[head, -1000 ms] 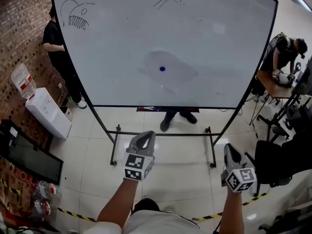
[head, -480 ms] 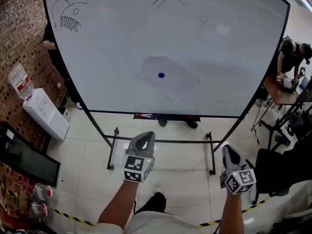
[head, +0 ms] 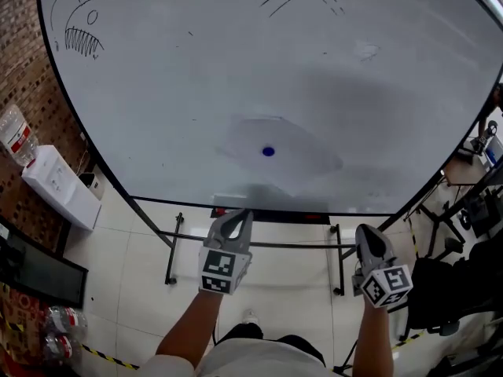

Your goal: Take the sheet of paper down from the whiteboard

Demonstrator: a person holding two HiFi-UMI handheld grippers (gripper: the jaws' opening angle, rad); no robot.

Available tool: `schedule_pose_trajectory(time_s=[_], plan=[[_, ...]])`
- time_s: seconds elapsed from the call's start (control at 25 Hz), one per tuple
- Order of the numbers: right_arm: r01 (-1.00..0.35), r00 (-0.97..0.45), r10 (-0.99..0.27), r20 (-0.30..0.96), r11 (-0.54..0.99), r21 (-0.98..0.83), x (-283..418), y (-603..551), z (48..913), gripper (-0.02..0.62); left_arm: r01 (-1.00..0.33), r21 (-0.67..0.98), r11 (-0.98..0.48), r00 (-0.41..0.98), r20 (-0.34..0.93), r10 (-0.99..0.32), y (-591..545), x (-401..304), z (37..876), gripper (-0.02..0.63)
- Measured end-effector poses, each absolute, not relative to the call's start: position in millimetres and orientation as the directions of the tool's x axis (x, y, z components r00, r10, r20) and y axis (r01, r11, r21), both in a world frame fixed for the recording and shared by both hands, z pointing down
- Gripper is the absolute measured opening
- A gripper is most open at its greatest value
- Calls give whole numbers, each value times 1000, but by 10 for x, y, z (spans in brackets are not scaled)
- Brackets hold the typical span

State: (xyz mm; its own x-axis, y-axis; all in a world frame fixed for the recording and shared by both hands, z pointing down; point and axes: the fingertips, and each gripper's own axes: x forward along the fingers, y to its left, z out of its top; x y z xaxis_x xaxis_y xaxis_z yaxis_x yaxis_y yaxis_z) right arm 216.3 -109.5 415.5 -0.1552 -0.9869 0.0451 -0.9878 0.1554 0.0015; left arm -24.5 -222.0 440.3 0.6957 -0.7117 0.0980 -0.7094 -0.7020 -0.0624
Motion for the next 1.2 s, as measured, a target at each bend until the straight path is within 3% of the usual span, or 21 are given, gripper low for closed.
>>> schedule_pose_trajectory(time_s=[1.12,1.2], plan=[[-901,-434,-901,29,434,-3,2384,-2652,4124,6,-807,-97,-583,575,97,-812,-3019,350,4182,6],[-904,-428,-903,18,428,-9,2364,-2683,4114,40,-802,-92,-591,583,99,-807,-3040,331,4184,6]])
